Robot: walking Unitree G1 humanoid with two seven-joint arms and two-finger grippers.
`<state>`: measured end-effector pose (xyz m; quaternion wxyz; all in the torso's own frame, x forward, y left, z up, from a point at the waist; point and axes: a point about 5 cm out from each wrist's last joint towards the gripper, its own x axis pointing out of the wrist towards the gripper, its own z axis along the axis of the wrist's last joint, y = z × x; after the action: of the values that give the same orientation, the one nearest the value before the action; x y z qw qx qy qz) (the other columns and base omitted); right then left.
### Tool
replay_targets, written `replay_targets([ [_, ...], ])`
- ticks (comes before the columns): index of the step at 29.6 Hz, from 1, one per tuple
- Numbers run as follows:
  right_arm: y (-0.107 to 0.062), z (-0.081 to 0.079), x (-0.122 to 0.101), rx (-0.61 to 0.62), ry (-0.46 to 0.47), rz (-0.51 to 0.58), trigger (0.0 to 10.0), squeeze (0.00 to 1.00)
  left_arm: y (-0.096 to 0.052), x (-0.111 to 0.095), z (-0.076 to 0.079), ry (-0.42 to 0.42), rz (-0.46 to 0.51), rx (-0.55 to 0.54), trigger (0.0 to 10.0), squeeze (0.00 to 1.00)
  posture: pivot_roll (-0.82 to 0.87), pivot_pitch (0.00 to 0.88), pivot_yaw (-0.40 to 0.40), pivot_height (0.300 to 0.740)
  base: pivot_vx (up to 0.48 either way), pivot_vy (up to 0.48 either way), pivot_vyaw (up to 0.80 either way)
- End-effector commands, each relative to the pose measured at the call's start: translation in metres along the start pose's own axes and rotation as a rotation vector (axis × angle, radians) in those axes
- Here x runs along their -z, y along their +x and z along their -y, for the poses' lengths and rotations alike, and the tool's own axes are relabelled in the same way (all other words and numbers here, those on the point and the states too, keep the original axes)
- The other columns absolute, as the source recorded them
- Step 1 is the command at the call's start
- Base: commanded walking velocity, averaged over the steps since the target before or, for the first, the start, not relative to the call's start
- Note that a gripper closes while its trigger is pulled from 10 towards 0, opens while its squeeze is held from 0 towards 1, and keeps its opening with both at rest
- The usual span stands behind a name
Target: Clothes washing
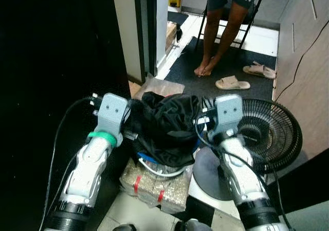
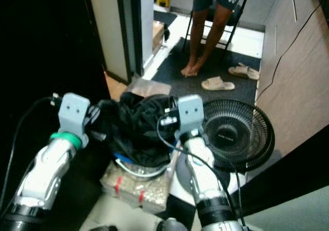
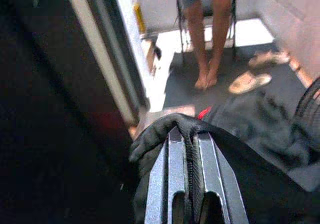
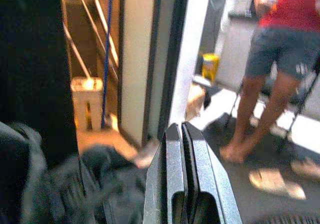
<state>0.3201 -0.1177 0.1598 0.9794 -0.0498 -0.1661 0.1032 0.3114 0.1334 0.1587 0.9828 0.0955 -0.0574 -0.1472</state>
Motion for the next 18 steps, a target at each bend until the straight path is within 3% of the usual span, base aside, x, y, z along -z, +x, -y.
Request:
replay_targets([
  [1, 0.001, -0.004, -0.003, -0.014, 0.001, 0.015, 10.0, 0.0, 0.0, -0.003, 0.004, 0.003, 0.015, 0.023, 10.0, 0.0, -0.03, 0.0, 0.046, 0.74, 0.0, 0.0, 0.0],
  [7, -0.009, -0.003, 0.022, -0.008, 0.011, -0.084, 10.0, 0.0, -0.008, 0.022, 0.003, 0.035, -0.069, 0.033, 10.0, 0.0, -0.03, 0.0, 0.047, 0.74, 0.0, 0.0, 0.0],
  [10, -0.033, 0.0, 0.057, 0.0, -0.008, -0.247, 10.0, 0.0, -0.024, 0.051, -0.001, 0.051, -0.18, 0.026, 10.0, 0.0, -0.03, 0.0, 0.047, 0.74, 0.0, 0.0, 0.0],
  [14, -0.041, 0.001, 0.064, -0.009, -0.028, -0.29, 10.0, 0.0, -0.029, 0.057, -0.003, 0.055, -0.212, 0.02, 10.0, 0.0, -0.03, 0.0, 0.046, 0.74, 0.0, 0.0, 0.0],
  [18, -0.033, 0.003, 0.055, -0.001, -0.026, -0.255, 10.0, 0.0, -0.025, 0.052, -0.005, 0.05, -0.197, 0.011, 10.0, 0.0, -0.03, 0.0, 0.046, 0.74, 0.0, 0.0, 0.0],
])
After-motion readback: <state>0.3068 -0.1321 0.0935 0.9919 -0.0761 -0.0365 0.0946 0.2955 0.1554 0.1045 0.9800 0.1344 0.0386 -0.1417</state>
